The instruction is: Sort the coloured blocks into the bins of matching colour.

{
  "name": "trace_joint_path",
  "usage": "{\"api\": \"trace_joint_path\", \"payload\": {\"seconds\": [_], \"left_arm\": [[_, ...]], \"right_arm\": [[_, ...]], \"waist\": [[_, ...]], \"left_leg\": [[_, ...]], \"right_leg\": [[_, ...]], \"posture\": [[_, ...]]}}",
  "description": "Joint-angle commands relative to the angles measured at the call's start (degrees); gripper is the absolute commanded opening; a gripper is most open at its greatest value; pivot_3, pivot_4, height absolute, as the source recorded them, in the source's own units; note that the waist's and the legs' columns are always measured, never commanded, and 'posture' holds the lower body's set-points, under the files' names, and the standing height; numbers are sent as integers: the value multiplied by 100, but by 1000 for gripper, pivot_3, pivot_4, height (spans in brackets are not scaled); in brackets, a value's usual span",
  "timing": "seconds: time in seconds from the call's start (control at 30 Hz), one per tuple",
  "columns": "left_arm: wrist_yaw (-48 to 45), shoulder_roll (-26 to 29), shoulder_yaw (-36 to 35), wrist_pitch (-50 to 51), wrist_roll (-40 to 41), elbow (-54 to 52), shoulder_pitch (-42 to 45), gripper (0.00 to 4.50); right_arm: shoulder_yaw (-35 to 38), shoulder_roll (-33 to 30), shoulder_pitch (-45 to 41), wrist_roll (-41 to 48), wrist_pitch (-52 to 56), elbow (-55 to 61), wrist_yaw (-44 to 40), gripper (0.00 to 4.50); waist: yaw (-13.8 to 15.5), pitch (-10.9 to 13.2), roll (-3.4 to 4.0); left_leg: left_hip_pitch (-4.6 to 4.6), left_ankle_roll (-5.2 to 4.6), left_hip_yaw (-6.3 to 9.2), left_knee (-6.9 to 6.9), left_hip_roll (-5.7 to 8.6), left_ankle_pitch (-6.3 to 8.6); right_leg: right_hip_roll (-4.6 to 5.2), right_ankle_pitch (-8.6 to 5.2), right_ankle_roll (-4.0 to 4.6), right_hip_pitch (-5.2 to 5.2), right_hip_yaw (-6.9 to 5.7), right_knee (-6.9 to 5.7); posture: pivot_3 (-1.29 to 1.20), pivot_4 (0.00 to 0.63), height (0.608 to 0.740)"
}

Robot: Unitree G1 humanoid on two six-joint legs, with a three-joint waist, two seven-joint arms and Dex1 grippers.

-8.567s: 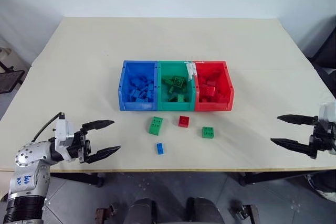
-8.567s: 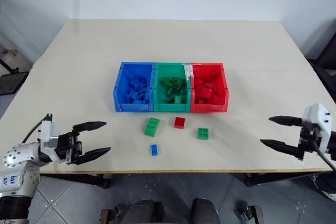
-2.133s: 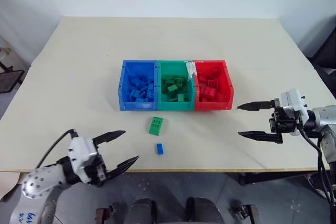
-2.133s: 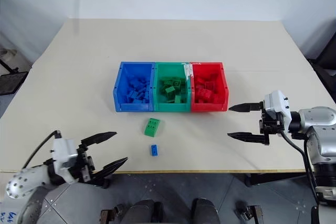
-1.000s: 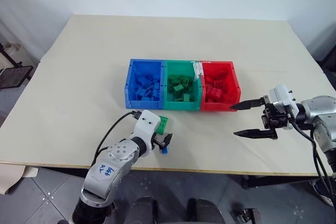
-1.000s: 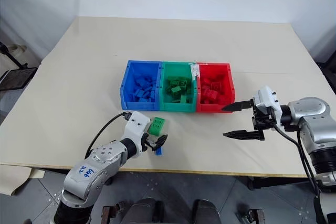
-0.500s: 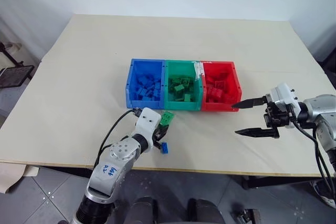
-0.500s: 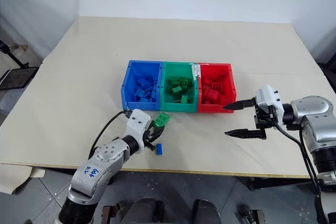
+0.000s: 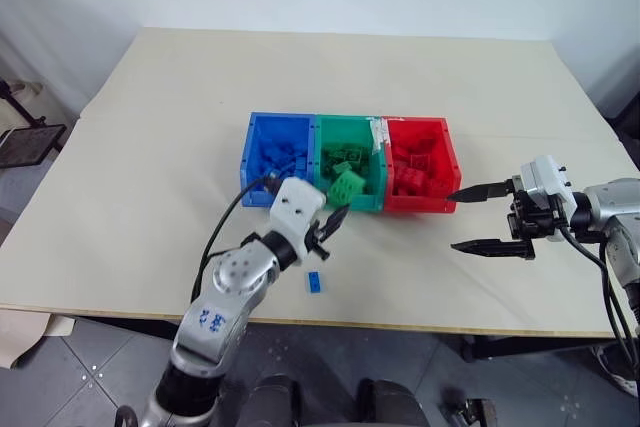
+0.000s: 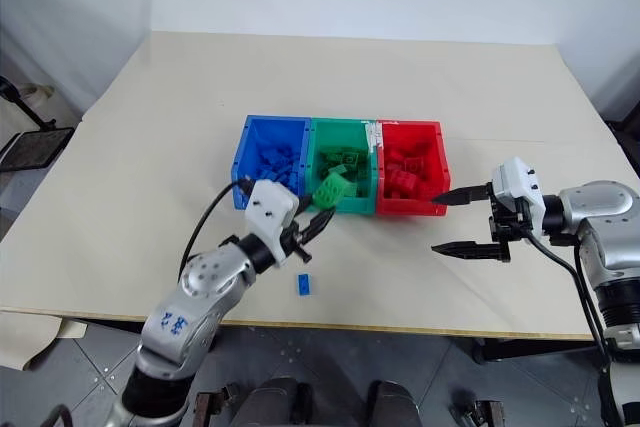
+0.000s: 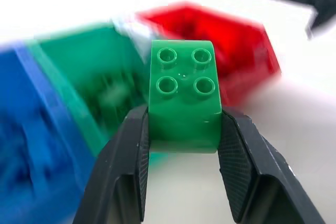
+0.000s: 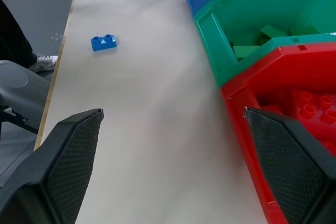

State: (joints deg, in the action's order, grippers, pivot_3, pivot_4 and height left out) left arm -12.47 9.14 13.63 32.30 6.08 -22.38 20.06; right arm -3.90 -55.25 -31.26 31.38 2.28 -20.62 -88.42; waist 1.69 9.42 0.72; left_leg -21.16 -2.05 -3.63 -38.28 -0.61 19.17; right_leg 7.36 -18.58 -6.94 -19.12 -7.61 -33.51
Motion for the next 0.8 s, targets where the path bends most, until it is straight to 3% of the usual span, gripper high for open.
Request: {"api": "trace_joint_path", "payload": {"seconds": [0.03,0.23,0.53,0.8], "left_arm": [[60,-270,-32,-724,-221,1107,750,1463],[-144,-733,-303,-1799,-96,2749,1707,1463],[-292,-691,-430,-1645,-136,2401,1380,4358],[-406,-234,-492,-796,-29,856,517,4465]], "right_arm": [[299,0,22,-13,-47,109,-326,4500],[475,-8,185,-63,17,248,-250,4500],[602,-9,307,-136,68,321,-219,4500],[559,91,177,-230,65,208,-289,4500]], "waist": [[4,0,0],[84,2,-3],[93,3,-5],[92,3,-5]], "left_leg": [[0,0,-1,1,0,0],[-2,-8,-10,7,12,-4],[-2,-8,-18,4,11,-4],[-2,-8,-14,3,11,-4]], "right_leg": [[-14,0,-1,0,-2,0],[-18,8,-15,-16,-19,-12],[-19,8,-15,-23,-23,-20],[-16,8,-15,-22,-12,-22]], "posture": [[0,150,740],[0,150,740],[0,150,740],[0,150,740]]}}
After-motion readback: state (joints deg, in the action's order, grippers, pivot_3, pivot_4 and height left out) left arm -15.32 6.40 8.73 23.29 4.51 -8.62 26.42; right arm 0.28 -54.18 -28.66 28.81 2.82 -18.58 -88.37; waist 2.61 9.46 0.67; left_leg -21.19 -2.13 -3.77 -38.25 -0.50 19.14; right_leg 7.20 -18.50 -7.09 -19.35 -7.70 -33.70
